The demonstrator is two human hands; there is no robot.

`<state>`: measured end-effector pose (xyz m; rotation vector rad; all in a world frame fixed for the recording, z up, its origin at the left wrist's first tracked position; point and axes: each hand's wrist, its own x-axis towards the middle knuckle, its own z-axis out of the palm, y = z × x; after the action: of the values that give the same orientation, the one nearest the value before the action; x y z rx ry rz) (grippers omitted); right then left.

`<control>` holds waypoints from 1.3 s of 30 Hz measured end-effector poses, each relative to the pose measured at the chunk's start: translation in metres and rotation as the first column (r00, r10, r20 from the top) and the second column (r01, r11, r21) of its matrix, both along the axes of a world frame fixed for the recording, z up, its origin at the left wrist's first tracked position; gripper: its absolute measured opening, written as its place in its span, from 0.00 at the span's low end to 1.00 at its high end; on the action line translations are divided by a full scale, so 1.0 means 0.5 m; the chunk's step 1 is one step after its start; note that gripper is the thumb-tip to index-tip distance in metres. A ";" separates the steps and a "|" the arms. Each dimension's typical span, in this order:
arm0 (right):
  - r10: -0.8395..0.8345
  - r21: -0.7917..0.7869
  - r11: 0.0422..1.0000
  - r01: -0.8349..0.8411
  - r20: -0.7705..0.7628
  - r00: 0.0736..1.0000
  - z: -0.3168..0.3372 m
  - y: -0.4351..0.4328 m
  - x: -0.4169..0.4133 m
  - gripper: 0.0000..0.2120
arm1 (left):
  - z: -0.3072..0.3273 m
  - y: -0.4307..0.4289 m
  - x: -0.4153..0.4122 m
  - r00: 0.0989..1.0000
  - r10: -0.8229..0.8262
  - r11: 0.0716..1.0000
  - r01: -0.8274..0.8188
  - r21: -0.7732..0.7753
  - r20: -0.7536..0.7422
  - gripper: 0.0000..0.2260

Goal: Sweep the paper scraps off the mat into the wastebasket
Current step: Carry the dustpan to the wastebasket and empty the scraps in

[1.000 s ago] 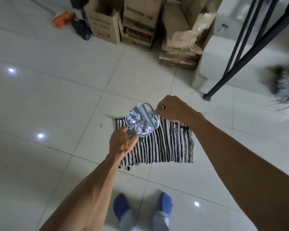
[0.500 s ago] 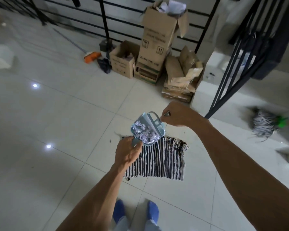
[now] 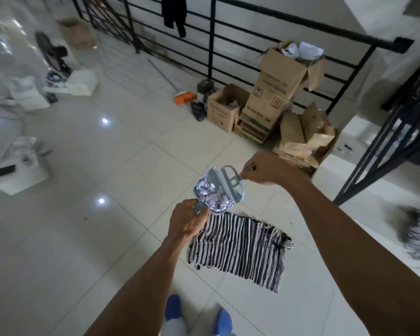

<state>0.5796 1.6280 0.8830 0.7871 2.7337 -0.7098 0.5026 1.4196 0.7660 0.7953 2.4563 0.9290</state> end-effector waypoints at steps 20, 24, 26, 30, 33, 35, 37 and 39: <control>0.557 -0.120 0.826 -0.551 0.013 0.831 -0.047 -0.637 -0.490 0.13 | -0.037 -0.662 -0.210 0.754 0.637 0.766 -0.643 -0.016 0.161 0.16; 0.709 -0.132 0.698 -0.704 -0.014 0.705 -0.057 -0.866 -0.599 0.13 | -0.036 -0.864 -0.241 0.622 0.769 0.632 -0.774 -0.032 0.148 0.15; 0.775 -0.123 0.624 -0.771 -0.027 0.632 -0.060 -0.976 -0.644 0.14 | -0.039 -0.950 -0.253 0.550 0.825 0.558 -0.829 -0.028 0.132 0.15; 0.878 -0.107 0.473 -0.875 -0.026 0.478 -0.070 -1.165 -0.719 0.13 | -0.056 -1.080 -0.270 0.386 0.917 0.390 -0.920 -0.025 0.104 0.18; 0.934 -0.099 0.356 -0.929 -0.006 0.358 -0.089 -1.286 -0.777 0.16 | -0.076 -1.159 -0.285 0.284 0.953 0.289 -0.957 -0.036 0.106 0.19; 0.958 -0.110 0.285 -0.952 -0.001 0.286 -0.108 -1.373 -0.828 0.14 | -0.087 -1.222 -0.309 0.209 0.972 0.214 -0.976 -0.041 0.102 0.19; 0.978 -0.116 0.203 -0.972 -0.020 0.207 -0.122 -1.462 -0.877 0.12 | -0.088 -1.284 -0.333 0.117 0.988 0.121 -0.992 -0.043 0.097 0.19; 0.991 -0.122 0.125 -0.985 -0.031 0.130 -0.130 -1.552 -0.920 0.14 | -0.094 -1.343 -0.356 0.009 0.994 0.013 -0.999 -0.041 0.113 0.19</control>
<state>0.1198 0.8518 0.8182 -1.0997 2.2924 -0.4187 0.3246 0.7483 0.7189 -1.3891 2.6102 1.3386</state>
